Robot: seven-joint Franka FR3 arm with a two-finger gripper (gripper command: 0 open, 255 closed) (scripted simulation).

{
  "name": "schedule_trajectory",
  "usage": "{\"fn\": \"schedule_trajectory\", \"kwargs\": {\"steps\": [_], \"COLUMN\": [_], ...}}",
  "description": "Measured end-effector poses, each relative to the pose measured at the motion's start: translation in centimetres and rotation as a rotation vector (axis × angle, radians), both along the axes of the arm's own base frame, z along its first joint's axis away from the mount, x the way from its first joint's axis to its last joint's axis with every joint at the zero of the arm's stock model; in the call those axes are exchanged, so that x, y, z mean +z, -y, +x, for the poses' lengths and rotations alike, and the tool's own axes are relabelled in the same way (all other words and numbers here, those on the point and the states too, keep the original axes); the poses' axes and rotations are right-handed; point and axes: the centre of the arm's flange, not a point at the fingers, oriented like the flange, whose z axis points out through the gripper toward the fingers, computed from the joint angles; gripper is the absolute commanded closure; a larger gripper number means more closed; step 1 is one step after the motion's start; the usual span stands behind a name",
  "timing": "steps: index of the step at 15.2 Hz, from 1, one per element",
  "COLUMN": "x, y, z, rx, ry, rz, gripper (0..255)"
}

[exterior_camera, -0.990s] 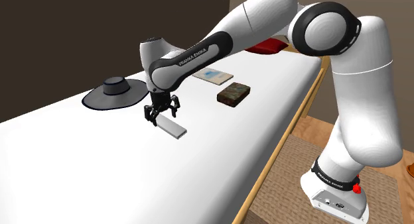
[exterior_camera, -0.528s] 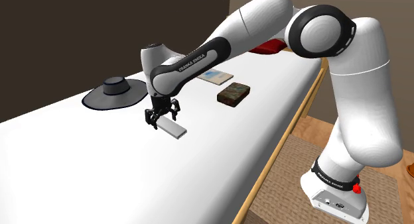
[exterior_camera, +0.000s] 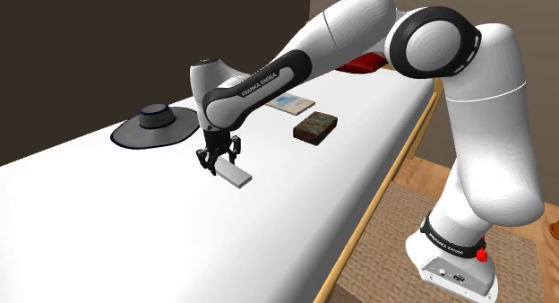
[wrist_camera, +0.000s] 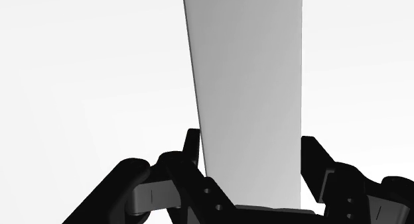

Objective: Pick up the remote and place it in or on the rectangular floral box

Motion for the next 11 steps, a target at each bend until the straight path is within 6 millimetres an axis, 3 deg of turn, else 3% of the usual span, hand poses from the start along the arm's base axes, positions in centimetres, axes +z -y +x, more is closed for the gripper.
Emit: {"fn": "schedule_trajectory", "kwargs": {"steps": [6, 11], "x": [0.2, 2.6], "y": [0.0, -0.1], "z": [0.0, 0.1], "rx": [0.000, -0.001], "ry": [-0.001, -0.002], "rz": [0.000, 0.000], "gripper": [255, 255]}}
